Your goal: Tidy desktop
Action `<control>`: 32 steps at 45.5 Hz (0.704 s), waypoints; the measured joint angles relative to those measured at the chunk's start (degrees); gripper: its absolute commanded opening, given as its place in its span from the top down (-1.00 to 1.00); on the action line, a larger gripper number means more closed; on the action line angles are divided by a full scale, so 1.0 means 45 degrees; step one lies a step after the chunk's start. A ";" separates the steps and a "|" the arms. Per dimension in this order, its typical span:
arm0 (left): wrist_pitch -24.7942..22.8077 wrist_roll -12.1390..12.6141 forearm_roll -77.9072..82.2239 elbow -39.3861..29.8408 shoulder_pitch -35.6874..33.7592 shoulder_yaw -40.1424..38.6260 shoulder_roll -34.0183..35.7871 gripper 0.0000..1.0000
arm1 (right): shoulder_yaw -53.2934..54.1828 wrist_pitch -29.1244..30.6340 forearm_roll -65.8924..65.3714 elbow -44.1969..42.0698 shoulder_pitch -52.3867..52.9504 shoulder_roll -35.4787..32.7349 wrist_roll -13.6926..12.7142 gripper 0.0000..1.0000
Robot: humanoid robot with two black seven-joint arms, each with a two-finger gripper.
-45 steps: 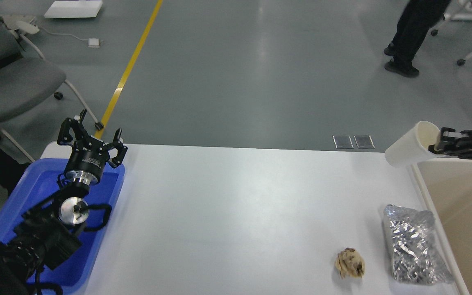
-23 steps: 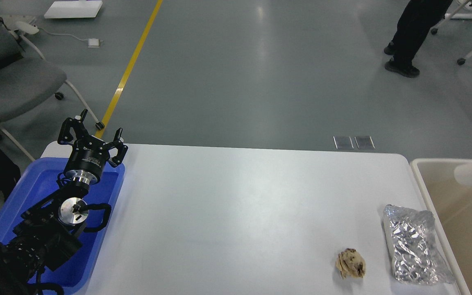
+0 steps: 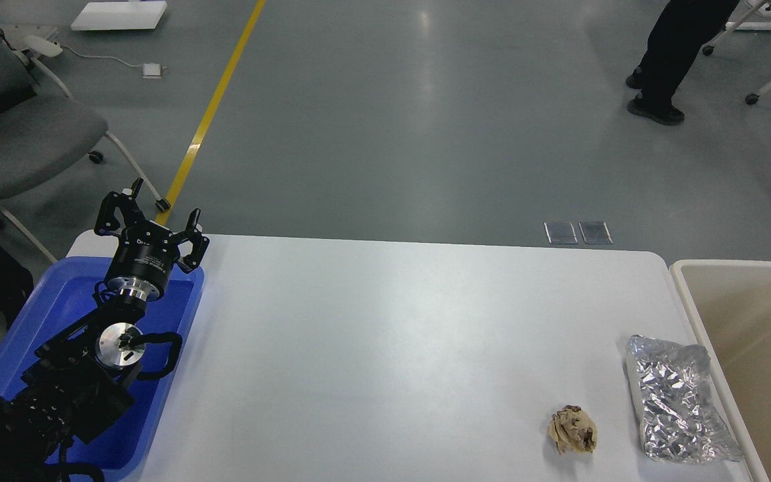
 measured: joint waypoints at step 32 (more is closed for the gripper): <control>-0.0010 -0.0006 0.0000 0.0000 -0.0004 0.0000 0.0000 -1.00 | -0.0122 -0.3756 0.1008 -0.0463 -0.0503 0.1756 -0.0568 0.26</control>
